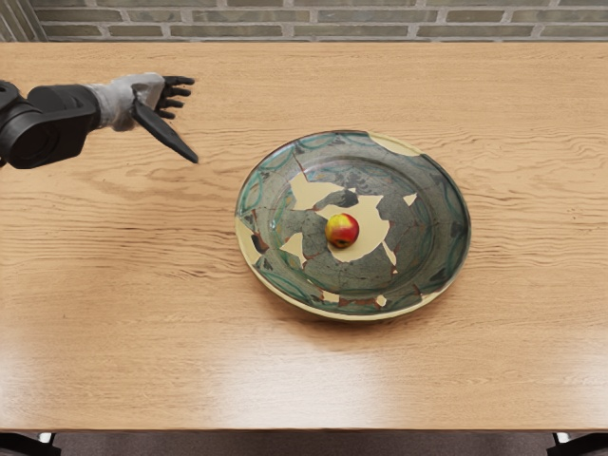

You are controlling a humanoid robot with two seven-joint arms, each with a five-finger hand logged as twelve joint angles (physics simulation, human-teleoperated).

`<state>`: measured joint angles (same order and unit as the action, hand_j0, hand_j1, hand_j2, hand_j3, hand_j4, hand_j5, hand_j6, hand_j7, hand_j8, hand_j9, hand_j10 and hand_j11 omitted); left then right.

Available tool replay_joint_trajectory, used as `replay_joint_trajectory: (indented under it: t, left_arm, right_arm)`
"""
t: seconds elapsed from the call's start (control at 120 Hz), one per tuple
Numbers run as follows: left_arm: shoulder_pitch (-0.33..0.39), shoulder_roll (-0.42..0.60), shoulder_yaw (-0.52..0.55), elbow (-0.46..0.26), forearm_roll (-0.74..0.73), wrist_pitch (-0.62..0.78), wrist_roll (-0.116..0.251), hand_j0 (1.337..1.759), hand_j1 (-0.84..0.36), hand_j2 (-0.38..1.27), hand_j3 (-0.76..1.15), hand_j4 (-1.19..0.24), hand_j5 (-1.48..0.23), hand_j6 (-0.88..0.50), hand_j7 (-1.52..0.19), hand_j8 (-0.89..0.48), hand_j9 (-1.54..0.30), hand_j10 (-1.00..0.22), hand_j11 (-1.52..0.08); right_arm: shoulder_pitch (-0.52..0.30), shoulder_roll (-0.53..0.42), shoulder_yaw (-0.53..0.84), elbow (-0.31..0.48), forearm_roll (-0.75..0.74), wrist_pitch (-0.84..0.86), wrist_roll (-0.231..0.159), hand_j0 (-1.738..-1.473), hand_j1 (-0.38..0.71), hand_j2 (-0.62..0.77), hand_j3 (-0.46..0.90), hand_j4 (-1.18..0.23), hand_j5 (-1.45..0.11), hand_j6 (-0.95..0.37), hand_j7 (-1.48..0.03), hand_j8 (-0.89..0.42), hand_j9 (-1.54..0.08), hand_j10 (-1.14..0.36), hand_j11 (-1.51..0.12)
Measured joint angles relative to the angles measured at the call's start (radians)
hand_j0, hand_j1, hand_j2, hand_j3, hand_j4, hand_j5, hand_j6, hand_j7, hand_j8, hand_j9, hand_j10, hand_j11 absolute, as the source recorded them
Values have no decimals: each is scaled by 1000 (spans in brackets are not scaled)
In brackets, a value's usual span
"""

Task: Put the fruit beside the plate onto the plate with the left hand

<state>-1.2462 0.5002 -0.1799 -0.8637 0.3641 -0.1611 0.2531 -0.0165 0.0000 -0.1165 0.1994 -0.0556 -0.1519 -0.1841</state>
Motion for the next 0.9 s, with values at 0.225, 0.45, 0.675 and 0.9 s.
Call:
replay_joint_trajectory:
  t: [0.225, 0.45, 0.675, 0.9]
  left_arm:
    - [123, 103, -84, 42, -3, -1, -21, 1658, 322, 9, 0, -24, -32, -22, -32, -22, -32, -24, -32]
    - [236, 124, -229, 47, -59, -60, -154, 1658, 326, 6, 0, -20, -26, -19, -26, -19, -26, -20, -26]
    - [338, 147, -259, 47, -72, -83, -373, 1658, 328, 5, 0, -18, -24, -18, -24, -18, -24, -18, -24]
    - [387, 141, -253, 44, -73, -86, -449, 1658, 329, 6, 0, -17, -23, -17, -23, -17, -23, -17, -23]
  right_arm:
    - [0, 0, 0, 0, 0, 0, 0, -1658, -349, 0, 0, 0, 0, 0, 0, 0, 0, 0, 0]
    - [0, 0, 0, 0, 0, 0, 0, -1658, -349, 0, 0, 0, 0, 0, 0, 0, 0, 0, 0]
    - [0, 0, 0, 0, 0, 0, 0, -1658, -349, 0, 0, 0, 0, 0, 0, 0, 0, 0, 0]
    - [0, 0, 0, 0, 0, 0, 0, -1658, -349, 0, 0, 0, 0, 0, 0, 0, 0, 0, 0]
